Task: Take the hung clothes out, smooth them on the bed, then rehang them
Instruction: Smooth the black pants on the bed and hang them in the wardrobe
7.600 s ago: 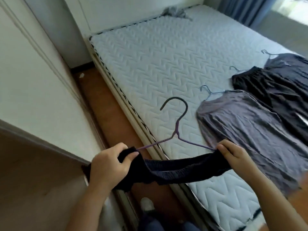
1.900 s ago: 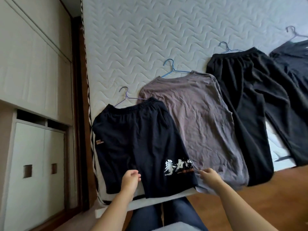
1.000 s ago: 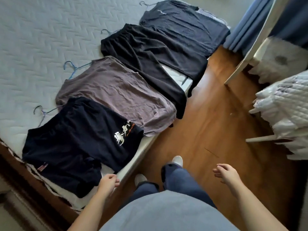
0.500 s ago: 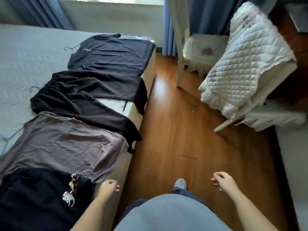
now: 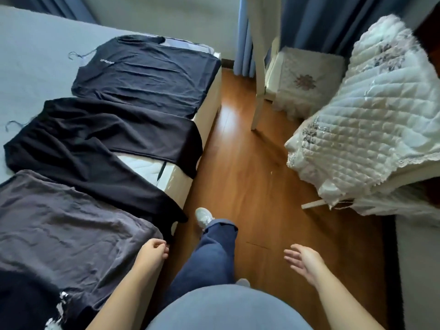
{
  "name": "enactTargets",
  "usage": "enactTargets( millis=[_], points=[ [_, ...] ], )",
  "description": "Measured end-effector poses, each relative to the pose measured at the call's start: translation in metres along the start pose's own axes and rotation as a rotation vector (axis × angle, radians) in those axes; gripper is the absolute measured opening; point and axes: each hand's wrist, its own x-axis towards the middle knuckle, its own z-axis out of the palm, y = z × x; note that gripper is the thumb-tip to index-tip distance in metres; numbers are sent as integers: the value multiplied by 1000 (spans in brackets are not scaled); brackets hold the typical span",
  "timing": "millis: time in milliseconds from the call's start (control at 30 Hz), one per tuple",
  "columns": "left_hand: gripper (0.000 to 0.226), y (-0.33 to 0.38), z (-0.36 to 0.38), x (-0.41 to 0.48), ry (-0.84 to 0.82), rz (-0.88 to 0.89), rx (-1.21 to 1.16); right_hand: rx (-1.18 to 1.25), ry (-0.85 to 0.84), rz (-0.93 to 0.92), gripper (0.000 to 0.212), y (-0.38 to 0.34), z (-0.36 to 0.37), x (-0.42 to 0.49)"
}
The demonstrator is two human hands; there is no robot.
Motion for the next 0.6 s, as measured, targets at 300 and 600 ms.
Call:
enactTargets(
  millis=[300,600],
  points=[
    [29,112,-43,106,138,-145,-189,-907,-143,-355,19,-245,158,34],
    [23,181,-73,154,274,-197,-395,-1003,-336,-492,11,-367,295,75]
  ],
)
